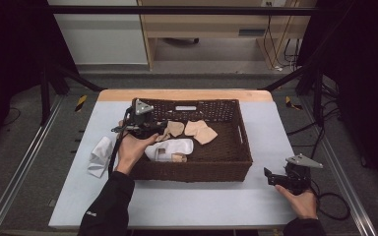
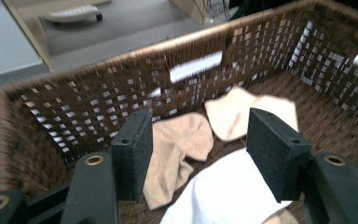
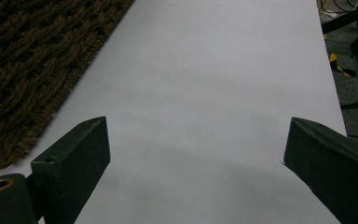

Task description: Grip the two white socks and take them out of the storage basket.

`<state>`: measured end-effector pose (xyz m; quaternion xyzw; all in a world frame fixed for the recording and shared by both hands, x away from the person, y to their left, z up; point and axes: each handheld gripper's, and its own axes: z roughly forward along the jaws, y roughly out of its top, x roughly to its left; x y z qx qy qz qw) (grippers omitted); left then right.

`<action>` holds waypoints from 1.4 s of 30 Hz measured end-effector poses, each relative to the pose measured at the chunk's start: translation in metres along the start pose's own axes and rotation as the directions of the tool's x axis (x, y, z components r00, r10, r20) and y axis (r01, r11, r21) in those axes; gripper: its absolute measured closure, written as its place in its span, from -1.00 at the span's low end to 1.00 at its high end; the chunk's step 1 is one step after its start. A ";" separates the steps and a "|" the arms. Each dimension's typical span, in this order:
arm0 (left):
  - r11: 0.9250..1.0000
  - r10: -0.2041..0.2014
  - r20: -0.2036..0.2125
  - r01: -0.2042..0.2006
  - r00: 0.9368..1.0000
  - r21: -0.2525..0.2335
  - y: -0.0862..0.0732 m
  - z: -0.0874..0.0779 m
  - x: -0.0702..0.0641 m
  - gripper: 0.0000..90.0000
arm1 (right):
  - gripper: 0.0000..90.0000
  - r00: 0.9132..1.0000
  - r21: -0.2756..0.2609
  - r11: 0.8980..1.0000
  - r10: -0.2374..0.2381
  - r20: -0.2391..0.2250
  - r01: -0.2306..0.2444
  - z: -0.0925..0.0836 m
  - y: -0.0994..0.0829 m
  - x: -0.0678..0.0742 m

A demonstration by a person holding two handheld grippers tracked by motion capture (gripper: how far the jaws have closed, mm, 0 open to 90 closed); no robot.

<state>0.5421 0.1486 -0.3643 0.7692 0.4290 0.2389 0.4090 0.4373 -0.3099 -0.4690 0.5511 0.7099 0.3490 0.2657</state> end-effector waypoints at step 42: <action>0.890 0.112 0.070 -0.131 0.991 0.437 -0.043 0.062 -0.004 0.56 | -0.85 1.000 0.017 1.000 -0.013 -0.007 0.013 0.003 0.000 0.000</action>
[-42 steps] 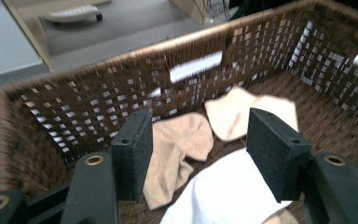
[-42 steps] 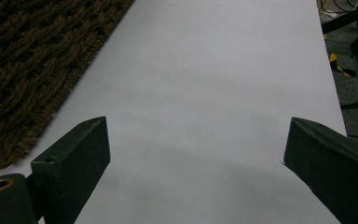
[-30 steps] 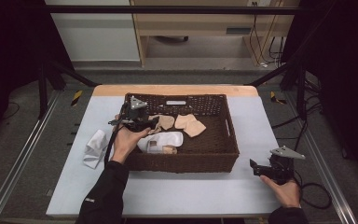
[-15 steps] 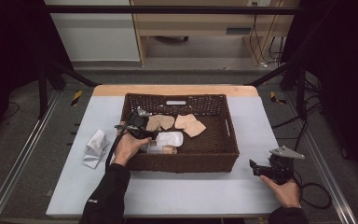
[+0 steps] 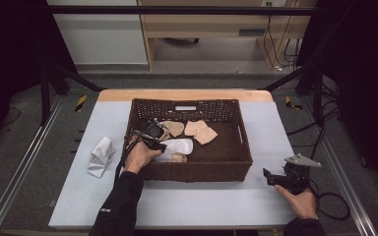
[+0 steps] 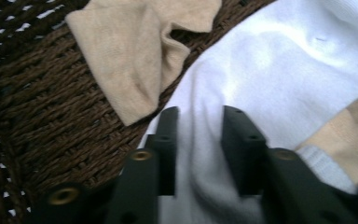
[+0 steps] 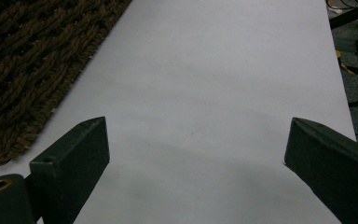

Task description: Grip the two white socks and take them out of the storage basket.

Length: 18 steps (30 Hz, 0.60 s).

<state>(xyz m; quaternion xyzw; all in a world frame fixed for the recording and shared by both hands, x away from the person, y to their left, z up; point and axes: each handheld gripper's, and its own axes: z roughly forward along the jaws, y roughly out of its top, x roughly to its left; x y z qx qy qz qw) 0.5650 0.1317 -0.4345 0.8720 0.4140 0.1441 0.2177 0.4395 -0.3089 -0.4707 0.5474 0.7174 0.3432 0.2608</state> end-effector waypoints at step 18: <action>0.931 -0.128 0.051 0.137 0.991 -0.337 -0.003 -0.035 0.013 0.94 | -0.84 1.000 -0.006 1.000 0.007 -0.001 -0.007 -0.001 0.000 0.000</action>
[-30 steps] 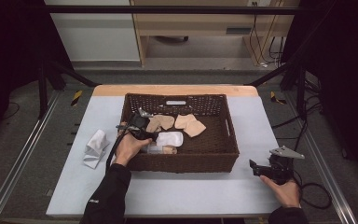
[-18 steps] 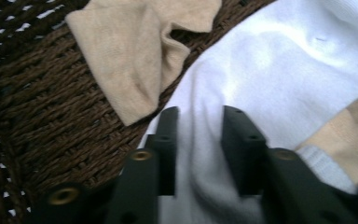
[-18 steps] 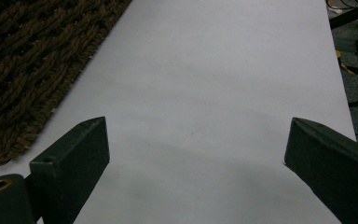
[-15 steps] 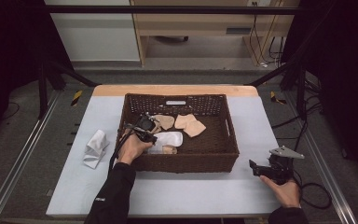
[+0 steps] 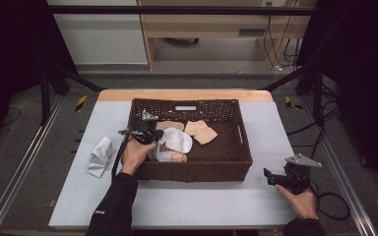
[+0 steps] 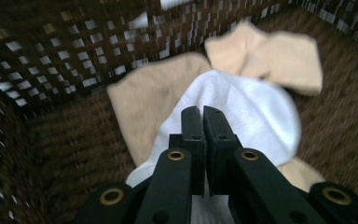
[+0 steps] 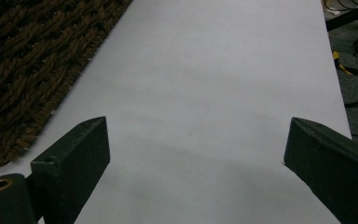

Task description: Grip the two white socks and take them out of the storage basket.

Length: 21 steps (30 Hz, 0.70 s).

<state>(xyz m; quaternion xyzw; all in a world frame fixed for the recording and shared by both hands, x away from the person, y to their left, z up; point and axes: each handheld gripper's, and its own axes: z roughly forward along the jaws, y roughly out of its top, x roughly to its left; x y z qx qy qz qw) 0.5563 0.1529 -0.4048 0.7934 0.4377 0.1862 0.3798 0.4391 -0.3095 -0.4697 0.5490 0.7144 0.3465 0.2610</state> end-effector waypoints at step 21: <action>0.911 -0.045 -0.025 0.031 0.999 -0.411 0.025 -0.060 -0.004 0.94 | -0.84 1.000 -0.007 1.000 -0.003 0.006 0.003 0.000 0.000 0.000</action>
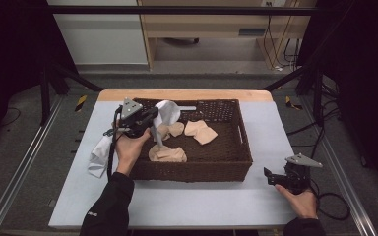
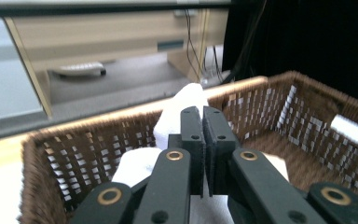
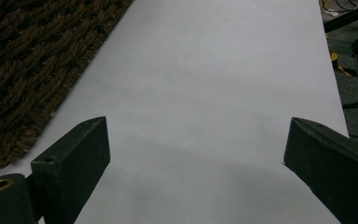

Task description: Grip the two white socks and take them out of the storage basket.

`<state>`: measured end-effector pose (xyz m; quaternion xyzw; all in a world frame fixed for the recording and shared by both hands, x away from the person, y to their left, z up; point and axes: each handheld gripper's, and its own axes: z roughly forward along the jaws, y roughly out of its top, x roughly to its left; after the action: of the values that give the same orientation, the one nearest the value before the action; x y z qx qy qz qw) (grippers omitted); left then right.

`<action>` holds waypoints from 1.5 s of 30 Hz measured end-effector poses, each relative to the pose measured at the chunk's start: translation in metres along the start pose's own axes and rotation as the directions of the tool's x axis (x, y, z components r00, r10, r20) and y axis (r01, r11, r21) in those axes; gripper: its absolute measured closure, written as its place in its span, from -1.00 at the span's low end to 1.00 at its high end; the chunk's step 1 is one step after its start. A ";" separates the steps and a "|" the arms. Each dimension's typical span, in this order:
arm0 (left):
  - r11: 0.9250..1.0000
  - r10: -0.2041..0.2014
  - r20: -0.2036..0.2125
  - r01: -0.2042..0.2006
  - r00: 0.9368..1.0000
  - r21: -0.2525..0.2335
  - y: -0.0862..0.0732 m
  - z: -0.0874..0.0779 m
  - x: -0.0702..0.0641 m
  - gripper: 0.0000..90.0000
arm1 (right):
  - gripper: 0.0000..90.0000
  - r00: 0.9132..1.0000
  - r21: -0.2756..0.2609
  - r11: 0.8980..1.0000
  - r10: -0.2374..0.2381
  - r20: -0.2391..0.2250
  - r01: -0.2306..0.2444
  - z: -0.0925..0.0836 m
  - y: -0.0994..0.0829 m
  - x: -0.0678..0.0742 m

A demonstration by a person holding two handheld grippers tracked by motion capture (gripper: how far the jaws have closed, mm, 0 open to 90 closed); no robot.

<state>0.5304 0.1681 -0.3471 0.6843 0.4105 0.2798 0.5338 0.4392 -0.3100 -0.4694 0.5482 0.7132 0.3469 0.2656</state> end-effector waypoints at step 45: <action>0.958 -0.096 -0.016 0.088 0.995 -0.272 0.034 -0.141 0.045 0.94 | -0.84 1.000 -0.018 1.000 0.010 0.004 -0.010 -0.003 0.000 -0.001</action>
<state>0.4463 0.2738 -0.2785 0.5809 0.4076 0.3181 0.6287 0.4374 -0.3114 -0.4678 0.5499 0.7067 0.3537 0.2704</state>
